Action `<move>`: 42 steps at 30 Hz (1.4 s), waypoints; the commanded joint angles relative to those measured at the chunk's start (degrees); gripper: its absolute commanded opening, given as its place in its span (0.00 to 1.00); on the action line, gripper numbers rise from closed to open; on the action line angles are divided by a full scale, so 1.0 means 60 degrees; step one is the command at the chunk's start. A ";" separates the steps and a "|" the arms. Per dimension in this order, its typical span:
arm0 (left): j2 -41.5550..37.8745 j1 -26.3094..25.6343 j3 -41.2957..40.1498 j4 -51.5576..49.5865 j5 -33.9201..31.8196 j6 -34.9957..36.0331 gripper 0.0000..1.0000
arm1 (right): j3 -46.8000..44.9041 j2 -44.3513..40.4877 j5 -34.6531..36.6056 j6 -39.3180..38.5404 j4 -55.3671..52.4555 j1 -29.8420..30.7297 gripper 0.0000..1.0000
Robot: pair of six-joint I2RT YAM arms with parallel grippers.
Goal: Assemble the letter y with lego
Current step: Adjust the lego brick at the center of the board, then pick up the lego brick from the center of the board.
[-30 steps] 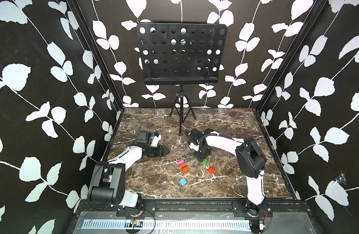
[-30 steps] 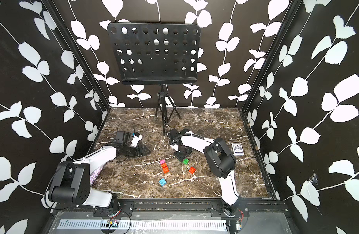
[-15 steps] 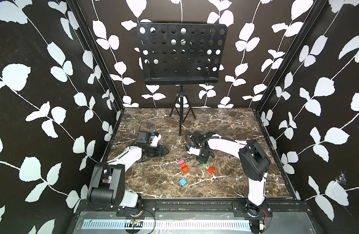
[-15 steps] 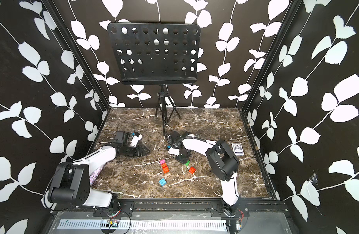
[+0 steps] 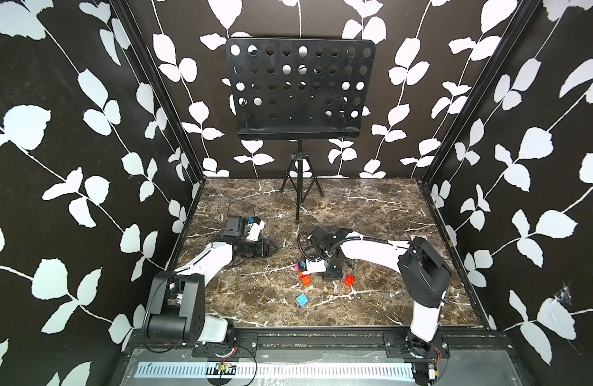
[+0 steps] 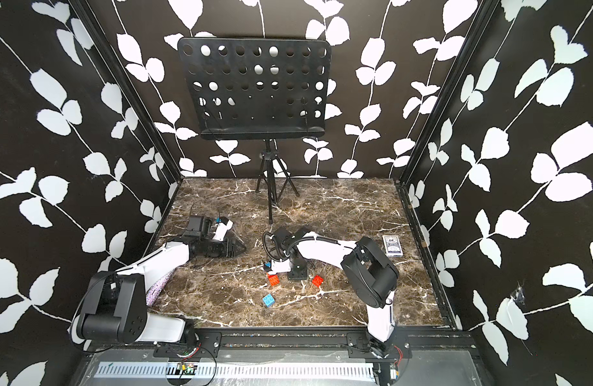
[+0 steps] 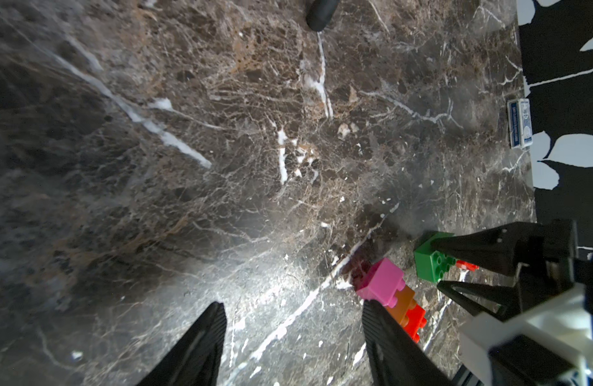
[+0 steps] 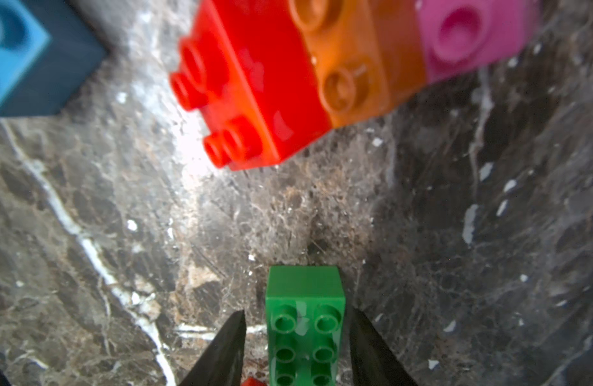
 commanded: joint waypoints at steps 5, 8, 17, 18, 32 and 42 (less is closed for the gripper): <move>-0.0560 0.0492 -0.0143 -0.0161 -0.0110 0.0136 0.68 | 0.0067 -0.1163 -0.0730 -0.0713 0.0220 0.0722 0.52; -0.0688 0.0670 -0.0186 -0.0161 -0.0126 0.0142 0.68 | 0.0049 -0.1177 -0.1202 -0.1127 0.0570 0.1224 0.52; -0.0901 0.0830 -0.0282 -0.0161 -0.0113 0.0140 0.68 | 0.0937 -0.0145 -0.1836 -0.1447 0.0817 0.2122 0.52; -0.0912 0.0844 -0.0286 -0.0161 -0.0116 0.0140 0.67 | 0.0949 -0.0053 -0.1872 -0.1441 0.0840 0.2187 0.53; -0.0881 0.0856 -0.0319 -0.0139 -0.0069 0.0085 0.68 | 0.1086 0.0694 -0.2240 -0.1521 0.0331 0.2452 0.53; -0.0887 0.0867 -0.0349 -0.0133 -0.0066 0.0081 0.68 | 0.1061 0.1015 -0.2254 -0.1222 0.0287 0.2536 0.52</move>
